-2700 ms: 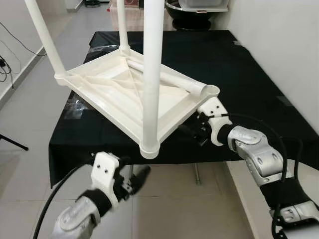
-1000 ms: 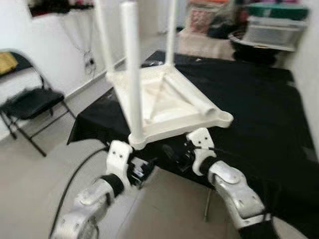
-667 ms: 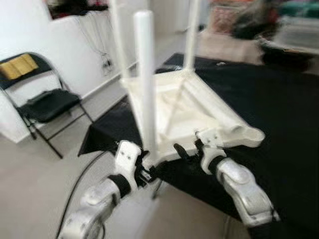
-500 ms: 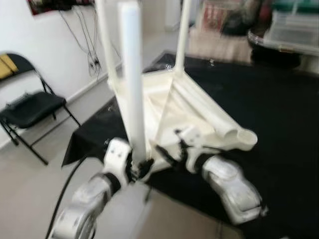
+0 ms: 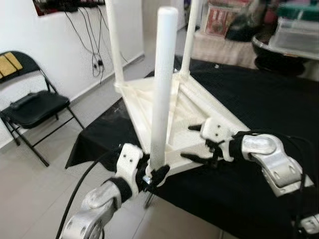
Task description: Building children table
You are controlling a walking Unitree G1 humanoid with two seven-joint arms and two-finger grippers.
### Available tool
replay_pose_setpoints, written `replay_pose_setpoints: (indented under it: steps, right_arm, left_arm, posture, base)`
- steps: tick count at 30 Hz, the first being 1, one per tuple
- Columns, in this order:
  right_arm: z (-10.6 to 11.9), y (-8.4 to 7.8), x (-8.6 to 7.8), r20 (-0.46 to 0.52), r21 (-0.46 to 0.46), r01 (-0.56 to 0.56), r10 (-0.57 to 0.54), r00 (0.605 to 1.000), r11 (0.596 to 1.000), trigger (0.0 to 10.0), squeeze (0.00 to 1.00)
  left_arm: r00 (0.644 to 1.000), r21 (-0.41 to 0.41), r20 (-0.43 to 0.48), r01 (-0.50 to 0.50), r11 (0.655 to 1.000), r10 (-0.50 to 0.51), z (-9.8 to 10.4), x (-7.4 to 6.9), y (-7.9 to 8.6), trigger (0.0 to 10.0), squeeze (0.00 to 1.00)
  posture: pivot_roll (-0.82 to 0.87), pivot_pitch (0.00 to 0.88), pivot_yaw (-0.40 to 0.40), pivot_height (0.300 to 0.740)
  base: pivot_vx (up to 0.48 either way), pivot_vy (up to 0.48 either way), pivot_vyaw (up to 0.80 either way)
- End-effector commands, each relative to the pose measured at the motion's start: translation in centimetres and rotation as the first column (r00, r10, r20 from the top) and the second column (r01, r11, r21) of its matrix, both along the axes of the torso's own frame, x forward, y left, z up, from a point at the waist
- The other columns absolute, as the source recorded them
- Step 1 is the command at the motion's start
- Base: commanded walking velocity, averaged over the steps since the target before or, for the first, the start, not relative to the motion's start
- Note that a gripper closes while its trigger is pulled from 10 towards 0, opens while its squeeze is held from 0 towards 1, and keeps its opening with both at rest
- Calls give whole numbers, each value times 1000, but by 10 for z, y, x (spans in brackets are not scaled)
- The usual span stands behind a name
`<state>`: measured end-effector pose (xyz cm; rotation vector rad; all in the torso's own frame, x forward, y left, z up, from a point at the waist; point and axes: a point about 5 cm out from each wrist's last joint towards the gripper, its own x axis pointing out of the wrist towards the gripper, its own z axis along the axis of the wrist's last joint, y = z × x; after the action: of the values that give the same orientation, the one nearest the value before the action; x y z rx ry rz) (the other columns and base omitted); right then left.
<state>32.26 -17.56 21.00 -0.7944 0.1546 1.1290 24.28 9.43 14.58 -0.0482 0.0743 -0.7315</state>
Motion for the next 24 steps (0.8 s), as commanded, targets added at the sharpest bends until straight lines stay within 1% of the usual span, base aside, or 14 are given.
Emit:
replay_pose_setpoints:
  steps: [1, 3, 4, 5, 7, 9, 10, 12, 16, 18, 19, 20, 22, 24]
  right_arm:
    - [-5, 2, -1, -32, -69, -58, 56, 998, 996, 10000, 0]
    - [-6, -2, 5, -45, -222, -87, 78, 996, 971, 10000, 0]
    - [-6, -2, 5, -45, -222, -87, 78, 996, 971, 10000, 0]
    - [-7, -5, 11, -29, -301, -70, 64, 998, 951, 10000, 0]
    - [-7, -5, 11, -29, -301, -70, 64, 998, 951, 10000, 0]
    - [-4, -10, 28, 45, -418, 5, 15, 999, 909, 10000, 0]
    - [-4, -10, 28, 45, -418, 5, 15, 999, 909, 10000, 0]
    - [-3, -14, 38, 96, -485, 58, -13, 995, 873, 10000, 0]
    - [-3, -13, 43, 94, -518, 62, -15, 995, 853, 10000, 0]
    - [-6, -13, 42, 44, -566, 4, 26, 999, 824, 10000, 0]
    - [-7, -16, 42, 16, -607, -27, 47, 999, 794, 10000, 0]
    - [-7, -16, 42, 16, -607, -27, 47, 999, 794, 10000, 0]
    - [-8, -19, 42, -2, -633, -45, 56, 998, 773, 10000, 0]
    - [-7, -25, 39, -68, -656, -95, 67, 995, 749, 10000, 0]
  left_arm:
    - [1000, 3, 4, 27, 1000, -27, 0, -4, -1, 10000, 0]
    - [999, -9, 10, 35, 999, -35, 2, -9, 0, 10000, 0]
    - [999, -9, 10, 35, 999, -35, 2, -9, 0, 10000, 0]
    - [999, -15, 8, 33, 999, -33, 2, -13, 1, 10000, 0]
    - [999, -15, 8, 33, 999, -33, 2, -13, 1, 10000, 0]
    - [1000, -38, 0, 6, 999, -6, 2, -21, 5, 10000, 0]
    - [1000, -38, 0, 6, 999, -6, 2, -21, 5, 10000, 0]
    - [999, -57, -12, -33, 998, 33, 1, -27, 11, 10000, 0]
    - [995, -74, -30, -96, 993, 94, -2, -33, 19, 10000, 0]
    - [987, -78, -51, -156, 985, 152, -5, -39, 28, 10000, 0]
    - [983, -78, -61, -177, 981, 172, -8, -43, 31, 10000, 0]
    - [983, -78, -61, -177, 981, 172, -8, -43, 31, 10000, 0]
    - [981, -78, -68, -189, 979, 184, -9, -45, 33, 10000, 0]
    - [974, -92, -88, -218, 971, 211, -11, -51, 35, 10000, 0]
  posture:
    - [3, 73, -54, 740]
    - [8, 75, -58, 740]
    - [8, 75, -58, 740]
    - [15, 79, -62, 740]
    - [15, 79, -62, 740]
    - [27, 85, -69, 740]
    - [27, 85, -69, 740]
    - [36, 89, -74, 740]
    - [45, 94, -75, 740]
    - [56, 98, -79, 740]
    - [60, 100, -80, 740]
    - [60, 100, -80, 740]
    - [61, 101, -81, 740]
    - [67, 105, -84, 740]
  base:
    - [0, 0, 0]
    - [0, 0, 0]
    - [0, 0, 0]
    - [0, 0, 0]
    - [0, 0, 0]
    - [0, 0, 0]
    - [0, 0, 0]
    - [0, 0, 0]
    - [0, 0, 0]
    - [0, 0, 0]
    - [0, 0, 0]
    - [0, 0, 0]
    - [0, 0, 0]
    - [0, 0, 0]
